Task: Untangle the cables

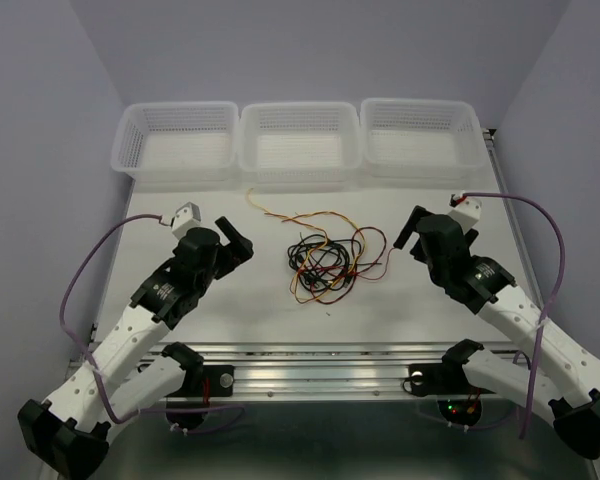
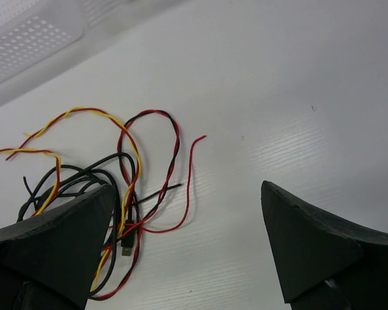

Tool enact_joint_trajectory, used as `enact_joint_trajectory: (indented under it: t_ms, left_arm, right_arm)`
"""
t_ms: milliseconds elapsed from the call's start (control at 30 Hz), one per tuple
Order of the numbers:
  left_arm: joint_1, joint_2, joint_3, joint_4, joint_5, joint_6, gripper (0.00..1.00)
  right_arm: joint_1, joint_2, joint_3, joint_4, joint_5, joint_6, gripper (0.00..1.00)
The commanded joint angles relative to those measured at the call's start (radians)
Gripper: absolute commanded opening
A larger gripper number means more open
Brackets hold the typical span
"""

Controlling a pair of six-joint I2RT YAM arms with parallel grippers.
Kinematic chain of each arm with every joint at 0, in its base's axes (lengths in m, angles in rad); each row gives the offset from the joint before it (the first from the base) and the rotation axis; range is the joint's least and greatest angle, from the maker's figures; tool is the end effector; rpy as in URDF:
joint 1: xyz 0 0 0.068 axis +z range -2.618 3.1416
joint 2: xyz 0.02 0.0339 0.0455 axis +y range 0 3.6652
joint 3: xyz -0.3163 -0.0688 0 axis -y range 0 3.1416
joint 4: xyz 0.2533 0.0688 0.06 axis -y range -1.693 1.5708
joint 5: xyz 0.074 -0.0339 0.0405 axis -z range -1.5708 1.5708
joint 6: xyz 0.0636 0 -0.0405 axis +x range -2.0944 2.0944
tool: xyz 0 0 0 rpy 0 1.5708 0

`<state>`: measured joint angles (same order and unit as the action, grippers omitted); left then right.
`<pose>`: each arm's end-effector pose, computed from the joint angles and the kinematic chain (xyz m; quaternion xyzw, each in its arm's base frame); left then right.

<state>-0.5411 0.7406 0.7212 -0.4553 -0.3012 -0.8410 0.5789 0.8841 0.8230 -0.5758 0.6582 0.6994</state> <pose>0.1476 -0.0667 0.3204 -0.2034 0.8227 -0.2296 0.4786 0.1685 0.0637 0.3286 0.1961 0.8347 0.0225 0.5141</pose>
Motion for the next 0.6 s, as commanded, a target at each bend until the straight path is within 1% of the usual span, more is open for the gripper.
enact_joint_trajectory:
  t_ms: [0, 67, 233, 333, 367, 467, 567]
  left_arm:
    - [0.004, 0.048, -0.005, 0.095, 0.071, 0.046, 0.99]
    - [0.003, 0.08, 0.0, 0.104, 0.089, 0.057, 0.99]
    - [-0.025, 0.121, -0.002, 0.159, 0.143, 0.075, 0.99]
    - [-0.077, 0.16, 0.009, 0.217, 0.185, 0.102, 0.99]
    - [-0.12, 0.17, 0.023, 0.234, 0.185, 0.105, 0.99]
    - [-0.207, 0.23, 0.041, 0.262, 0.16, 0.131, 0.99]
    - [-0.256, 0.308, 0.053, 0.282, 0.157, 0.16, 0.99]
  right_arm:
    - [-0.001, -0.001, 0.01, 0.019, 0.032, 0.012, 1.0]
    - [-0.001, -0.008, 0.004, 0.022, 0.012, 0.011, 1.0]
    - [-0.001, -0.03, -0.07, 0.112, -0.045, -0.008, 1.0]
    - [-0.001, -0.014, -0.076, 0.139, -0.124, 0.003, 1.0]
    - [-0.001, -0.011, -0.076, 0.139, -0.138, 0.003, 1.0]
    - [-0.001, 0.009, -0.084, 0.143, -0.143, 0.017, 1.0]
    - [-0.001, 0.021, -0.087, 0.148, -0.146, 0.003, 1.0]
